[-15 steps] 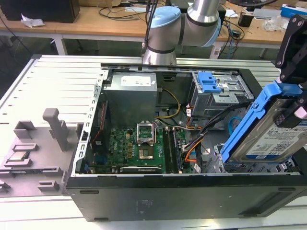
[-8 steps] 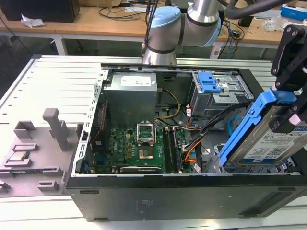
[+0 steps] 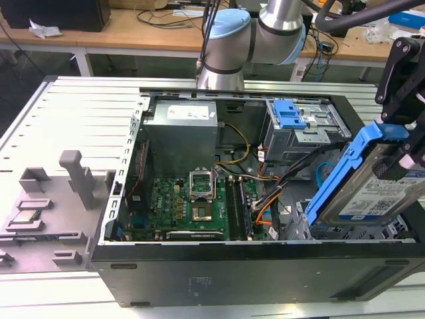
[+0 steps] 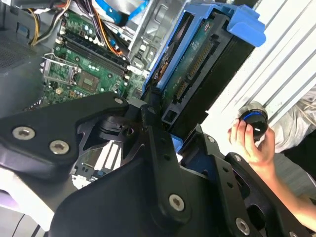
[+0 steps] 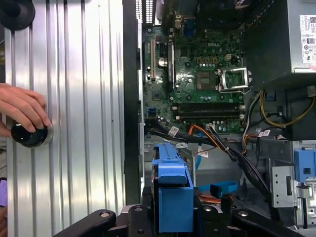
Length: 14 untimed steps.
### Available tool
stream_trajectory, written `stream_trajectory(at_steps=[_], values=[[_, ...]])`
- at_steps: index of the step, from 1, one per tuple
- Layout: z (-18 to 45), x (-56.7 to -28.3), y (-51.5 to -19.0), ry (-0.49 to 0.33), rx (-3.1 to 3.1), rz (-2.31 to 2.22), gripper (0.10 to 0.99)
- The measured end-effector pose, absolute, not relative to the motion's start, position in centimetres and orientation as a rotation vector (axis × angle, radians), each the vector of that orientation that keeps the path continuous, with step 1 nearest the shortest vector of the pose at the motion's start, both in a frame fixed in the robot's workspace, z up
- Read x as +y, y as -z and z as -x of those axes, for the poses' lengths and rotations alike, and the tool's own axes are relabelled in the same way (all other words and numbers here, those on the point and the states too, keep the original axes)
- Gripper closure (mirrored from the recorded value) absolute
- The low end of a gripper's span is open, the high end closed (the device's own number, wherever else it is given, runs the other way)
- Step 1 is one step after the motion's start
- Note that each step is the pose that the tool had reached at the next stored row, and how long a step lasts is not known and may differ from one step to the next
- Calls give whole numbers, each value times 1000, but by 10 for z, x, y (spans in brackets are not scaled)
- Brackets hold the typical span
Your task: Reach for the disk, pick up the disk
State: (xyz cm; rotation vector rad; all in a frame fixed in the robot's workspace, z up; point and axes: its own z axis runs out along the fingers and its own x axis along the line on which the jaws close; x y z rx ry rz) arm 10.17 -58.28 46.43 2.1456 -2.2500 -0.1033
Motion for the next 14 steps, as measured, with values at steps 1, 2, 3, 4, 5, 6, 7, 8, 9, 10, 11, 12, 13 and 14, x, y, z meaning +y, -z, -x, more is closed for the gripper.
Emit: stream_trajectory(at_steps=[1,2,3,4,5,6,7,8,9,10,11,12,13,14], values=[[-103,-581,-464,103,-2250,-2146,718],[-104,-577,-463,104,-2250,-2146,718],[-105,-574,-463,103,-2250,-2146,718],[-105,-573,-462,103,-2250,-2146,718],[-105,-572,-462,103,-2250,-2146,718],[-105,-572,-462,104,-2250,-2146,718],[-105,-572,-462,103,-2250,-2146,718],[-106,-572,-462,103,-2250,-2146,718],[-106,-572,-462,103,-2250,-2146,718],[-106,-572,-462,103,-2250,-2146,718],[-106,-572,-462,103,-2250,-2146,718],[-106,-572,-462,103,-2250,-2146,718],[-106,-572,-462,103,-2250,-2146,718],[-106,-572,-462,103,-2250,-2146,718]])
